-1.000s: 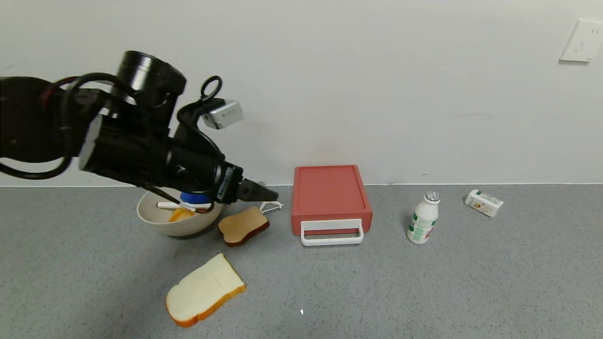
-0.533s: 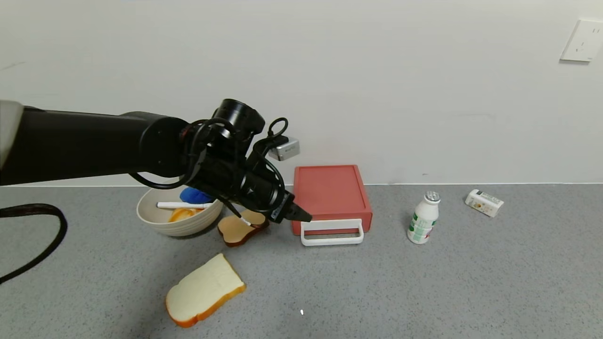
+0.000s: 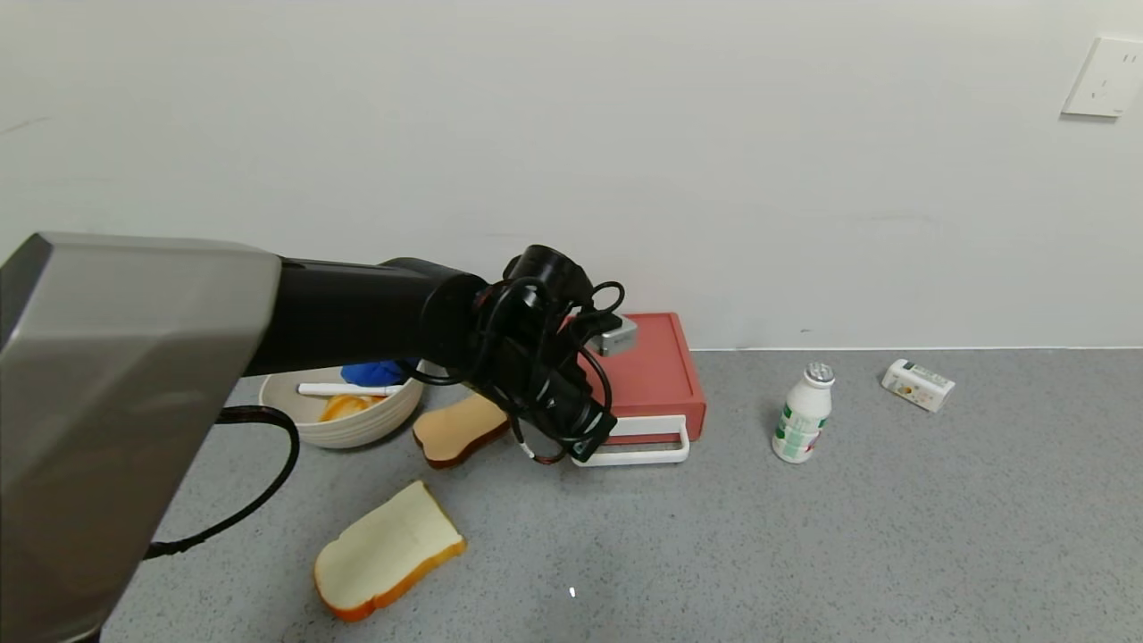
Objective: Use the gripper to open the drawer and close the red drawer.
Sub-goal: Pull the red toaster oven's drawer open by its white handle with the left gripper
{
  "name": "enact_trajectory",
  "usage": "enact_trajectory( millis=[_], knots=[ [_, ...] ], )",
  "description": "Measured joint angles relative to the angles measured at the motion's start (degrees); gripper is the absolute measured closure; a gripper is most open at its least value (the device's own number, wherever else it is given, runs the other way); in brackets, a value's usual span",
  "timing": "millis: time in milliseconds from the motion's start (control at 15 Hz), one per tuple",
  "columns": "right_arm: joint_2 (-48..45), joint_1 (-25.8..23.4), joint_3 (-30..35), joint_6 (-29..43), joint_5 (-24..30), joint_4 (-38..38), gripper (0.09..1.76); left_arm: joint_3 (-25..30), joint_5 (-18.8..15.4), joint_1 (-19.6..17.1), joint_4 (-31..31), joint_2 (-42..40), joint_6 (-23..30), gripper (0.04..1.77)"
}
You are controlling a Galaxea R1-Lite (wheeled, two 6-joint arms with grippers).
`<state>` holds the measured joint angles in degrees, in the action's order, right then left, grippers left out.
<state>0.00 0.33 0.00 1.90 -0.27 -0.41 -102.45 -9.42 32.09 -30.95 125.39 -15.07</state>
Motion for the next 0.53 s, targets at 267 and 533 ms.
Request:
enact_trajectory(
  millis=[267,533],
  knots=[
    [0.00,0.00,0.00,0.00,0.02,0.00,0.15,-3.83,2.65,0.40,-0.66,4.51,-0.22,1.70],
    [0.00,0.00,0.00,0.00,0.00,0.00,0.15,-6.75,4.61,0.10,-0.30,8.09,-1.52,1.70]
  ],
)
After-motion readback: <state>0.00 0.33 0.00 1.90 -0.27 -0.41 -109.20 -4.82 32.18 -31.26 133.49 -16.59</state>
